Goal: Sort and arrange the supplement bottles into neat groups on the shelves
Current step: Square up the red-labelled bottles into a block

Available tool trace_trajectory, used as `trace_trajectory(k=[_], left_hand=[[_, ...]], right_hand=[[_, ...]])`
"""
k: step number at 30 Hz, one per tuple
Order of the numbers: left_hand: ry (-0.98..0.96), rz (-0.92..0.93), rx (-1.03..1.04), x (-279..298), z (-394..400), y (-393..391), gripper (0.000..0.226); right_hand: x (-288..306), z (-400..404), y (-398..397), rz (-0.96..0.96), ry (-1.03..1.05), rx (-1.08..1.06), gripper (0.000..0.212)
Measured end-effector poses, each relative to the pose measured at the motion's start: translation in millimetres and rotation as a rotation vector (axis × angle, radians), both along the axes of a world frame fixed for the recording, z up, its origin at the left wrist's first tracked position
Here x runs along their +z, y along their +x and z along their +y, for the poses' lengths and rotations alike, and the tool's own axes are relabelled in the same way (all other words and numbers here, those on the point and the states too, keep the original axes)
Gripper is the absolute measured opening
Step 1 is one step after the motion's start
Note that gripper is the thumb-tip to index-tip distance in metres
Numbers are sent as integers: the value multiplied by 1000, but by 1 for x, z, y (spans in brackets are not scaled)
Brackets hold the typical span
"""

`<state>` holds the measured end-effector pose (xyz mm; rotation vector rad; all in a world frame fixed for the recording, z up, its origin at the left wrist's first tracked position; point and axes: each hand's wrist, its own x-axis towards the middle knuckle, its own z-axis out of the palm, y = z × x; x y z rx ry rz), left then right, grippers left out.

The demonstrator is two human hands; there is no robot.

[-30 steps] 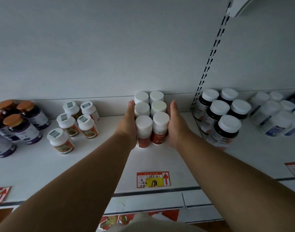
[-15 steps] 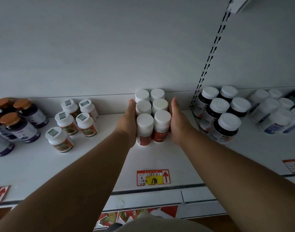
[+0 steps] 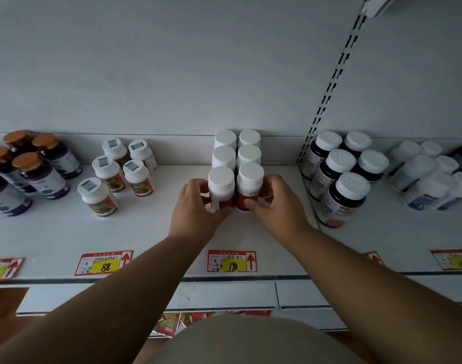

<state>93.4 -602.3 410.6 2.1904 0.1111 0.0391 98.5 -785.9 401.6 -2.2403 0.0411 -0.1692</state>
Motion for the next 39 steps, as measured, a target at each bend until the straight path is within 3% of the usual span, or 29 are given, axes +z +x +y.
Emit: trace_trajectory(k=[9,13,25,39], left_hand=[[24,-63,-119,-4,13,8,52],[-63,-68,-85,-8,6,7,57],[-43,-82,-60,-11,2,13,55],[-7,-11,-99,-5,23,-6,71]], right_hand=[[1,-3,4,-43,-40,68,43],[0,-2,4,-59,-43,62,41],[3,-2,4,-41,-76,64,46],[9,21,-32,-62,-113,-147,42]])
